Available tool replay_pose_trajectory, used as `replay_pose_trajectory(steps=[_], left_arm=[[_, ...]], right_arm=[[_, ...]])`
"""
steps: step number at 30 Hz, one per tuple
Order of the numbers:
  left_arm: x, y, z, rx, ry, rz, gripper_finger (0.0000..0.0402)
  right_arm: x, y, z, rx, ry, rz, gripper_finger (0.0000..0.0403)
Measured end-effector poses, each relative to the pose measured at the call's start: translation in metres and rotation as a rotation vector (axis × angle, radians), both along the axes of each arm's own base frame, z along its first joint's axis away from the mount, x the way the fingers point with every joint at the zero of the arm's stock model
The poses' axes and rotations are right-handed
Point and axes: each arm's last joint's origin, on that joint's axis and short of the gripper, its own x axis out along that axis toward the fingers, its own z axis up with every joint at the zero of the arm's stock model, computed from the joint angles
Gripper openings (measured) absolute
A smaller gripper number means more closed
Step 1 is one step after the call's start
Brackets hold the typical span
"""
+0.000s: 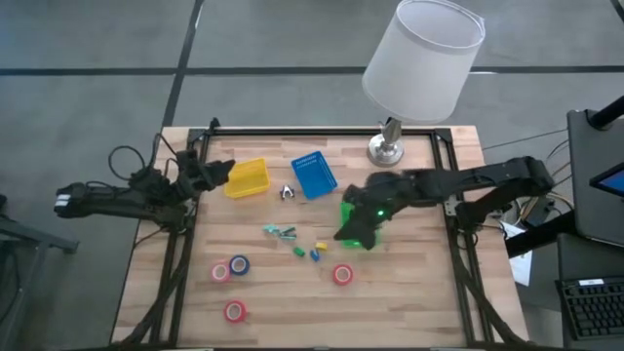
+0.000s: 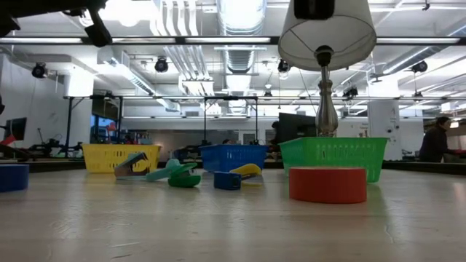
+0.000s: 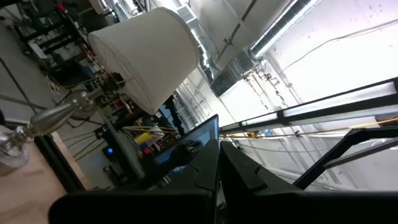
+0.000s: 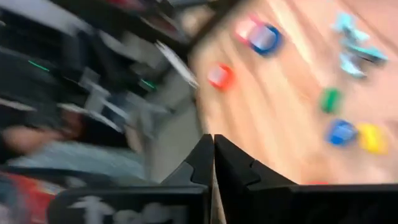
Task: Pick and place Stapler, Stapler remover, tape
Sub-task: Put the orange tape into the green bin
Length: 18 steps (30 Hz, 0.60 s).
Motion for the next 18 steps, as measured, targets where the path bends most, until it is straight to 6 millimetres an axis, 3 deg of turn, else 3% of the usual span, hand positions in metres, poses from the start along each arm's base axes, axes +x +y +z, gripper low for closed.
replay_pose_trajectory(steps=[6,12,18], left_arm=[[0.002,0.000,0.000,-0.057,-0.008,-0.013,0.0019],[0.003,0.000,0.001,-0.071,-0.014,-0.028,0.0019],[0.003,0.000,0.001,-0.101,-0.024,-0.046,0.0019]], right_arm=[[0.022,0.022,-0.005,-0.032,0.189,0.138,0.0094],[0.035,0.045,-0.039,-0.048,0.493,0.112,0.0174],[0.053,0.063,-0.083,0.005,0.685,-0.078,0.0188]])
